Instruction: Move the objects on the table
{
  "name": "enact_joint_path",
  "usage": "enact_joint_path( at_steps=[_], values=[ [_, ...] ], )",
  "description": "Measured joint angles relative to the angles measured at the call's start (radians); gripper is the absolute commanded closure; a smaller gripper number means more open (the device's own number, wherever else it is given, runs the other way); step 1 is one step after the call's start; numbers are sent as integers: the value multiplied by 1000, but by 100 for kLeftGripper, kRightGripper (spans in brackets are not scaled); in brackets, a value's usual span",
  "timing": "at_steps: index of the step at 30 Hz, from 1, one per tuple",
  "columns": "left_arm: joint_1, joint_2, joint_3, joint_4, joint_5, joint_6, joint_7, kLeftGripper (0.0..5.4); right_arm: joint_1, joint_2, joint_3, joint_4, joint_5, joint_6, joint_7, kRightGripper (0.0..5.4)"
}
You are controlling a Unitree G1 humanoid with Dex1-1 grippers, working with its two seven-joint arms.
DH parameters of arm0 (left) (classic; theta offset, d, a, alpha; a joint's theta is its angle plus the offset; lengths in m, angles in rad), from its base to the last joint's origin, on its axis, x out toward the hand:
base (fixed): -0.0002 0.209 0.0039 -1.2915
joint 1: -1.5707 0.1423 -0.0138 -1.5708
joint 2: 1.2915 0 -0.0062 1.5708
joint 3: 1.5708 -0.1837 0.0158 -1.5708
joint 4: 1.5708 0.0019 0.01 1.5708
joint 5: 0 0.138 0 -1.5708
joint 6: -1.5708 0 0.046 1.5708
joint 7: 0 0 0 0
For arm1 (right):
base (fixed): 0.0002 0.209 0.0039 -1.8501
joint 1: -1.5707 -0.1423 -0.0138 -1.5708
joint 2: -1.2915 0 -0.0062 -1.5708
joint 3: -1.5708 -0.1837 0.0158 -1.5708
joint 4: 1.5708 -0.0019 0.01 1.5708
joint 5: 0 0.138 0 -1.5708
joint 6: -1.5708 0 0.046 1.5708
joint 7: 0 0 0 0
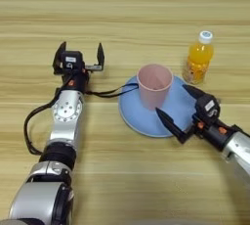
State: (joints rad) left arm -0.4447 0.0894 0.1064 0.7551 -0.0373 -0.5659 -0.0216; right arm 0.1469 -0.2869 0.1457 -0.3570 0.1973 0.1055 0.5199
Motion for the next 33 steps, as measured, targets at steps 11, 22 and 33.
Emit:
enact_joint_path(
  at_steps=[11, 22, 33],
  values=[
    [0, 15, 4, 17, 29, 11, 39, 0, 8, -30, -160, -54, 61, -8, -35, 2],
    [7, 35, 16, 25, 30, 10, 39, 0, -100, -10, -323, 185, -2, -95, -232, 2],
    [59, 37, 11, 10, 30, 16, 36, 0, -227, -3, -406, 453, -14, -208, -320, 2]
  ],
)
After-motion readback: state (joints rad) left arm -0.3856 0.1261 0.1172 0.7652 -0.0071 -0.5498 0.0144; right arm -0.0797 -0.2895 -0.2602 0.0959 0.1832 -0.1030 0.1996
